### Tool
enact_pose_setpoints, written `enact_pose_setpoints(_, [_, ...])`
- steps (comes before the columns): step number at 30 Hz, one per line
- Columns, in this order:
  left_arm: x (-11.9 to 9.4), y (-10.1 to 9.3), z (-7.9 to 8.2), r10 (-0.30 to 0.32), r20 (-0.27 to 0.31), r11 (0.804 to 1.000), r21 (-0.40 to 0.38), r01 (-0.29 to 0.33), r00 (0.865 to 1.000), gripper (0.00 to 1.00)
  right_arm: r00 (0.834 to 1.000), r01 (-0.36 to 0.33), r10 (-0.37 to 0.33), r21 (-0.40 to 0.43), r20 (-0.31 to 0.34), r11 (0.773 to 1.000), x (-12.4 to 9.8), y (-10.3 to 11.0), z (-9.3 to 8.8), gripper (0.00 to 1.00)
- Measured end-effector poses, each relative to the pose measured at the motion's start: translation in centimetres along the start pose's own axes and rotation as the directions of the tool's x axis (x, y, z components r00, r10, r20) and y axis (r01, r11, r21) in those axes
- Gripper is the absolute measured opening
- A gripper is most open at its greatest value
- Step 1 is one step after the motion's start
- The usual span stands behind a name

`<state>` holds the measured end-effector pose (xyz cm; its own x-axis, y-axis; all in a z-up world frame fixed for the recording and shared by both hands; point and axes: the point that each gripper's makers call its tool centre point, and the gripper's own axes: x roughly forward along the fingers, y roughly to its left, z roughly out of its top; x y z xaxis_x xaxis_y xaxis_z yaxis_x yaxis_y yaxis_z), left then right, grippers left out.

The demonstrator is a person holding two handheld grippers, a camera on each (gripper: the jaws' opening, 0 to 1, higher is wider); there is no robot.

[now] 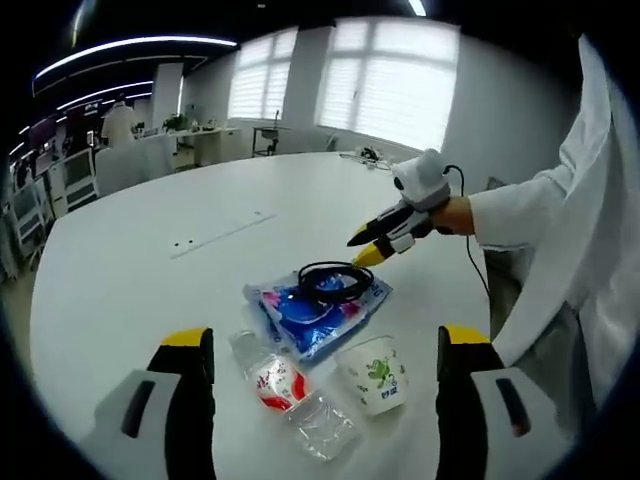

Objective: Arrange the tabletop items into an orderly group along one side of the table until the central work area is clear of visible clutter.

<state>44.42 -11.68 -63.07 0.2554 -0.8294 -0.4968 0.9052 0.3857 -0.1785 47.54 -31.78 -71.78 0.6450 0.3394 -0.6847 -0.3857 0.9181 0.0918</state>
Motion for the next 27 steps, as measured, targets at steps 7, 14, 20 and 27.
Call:
enact_pose_setpoints(7, [0.5,-0.2,0.0,-0.013,-0.003,1.000,0.001,0.013,1.000,0.94,0.998,-0.006,0.010,0.060,-0.062,0.998,1.3,0.2,-1.1,0.29])
enact_pose_setpoints(14, [0.9,-0.3,-0.1,-0.019,-0.004,1.000,-0.002,0.019,1.000,0.93,0.996,-0.013,0.025,0.134,-0.087,0.991,1.8,0.3,-1.5,0.24])
enact_pose_setpoints(20, [1.2,-0.5,0.0,-0.026,-0.005,1.000,-0.002,0.026,1.000,0.92,0.993,-0.014,0.035,0.177,-0.117,0.984,2.4,0.3,-1.9,0.22])
enact_pose_setpoints(27, [1.9,-0.7,0.2,-0.035,-0.005,0.999,-0.009,0.035,0.999,0.92,0.986,0.000,0.026,0.160,-0.163,0.987,2.5,0.1,-3.0,0.15])
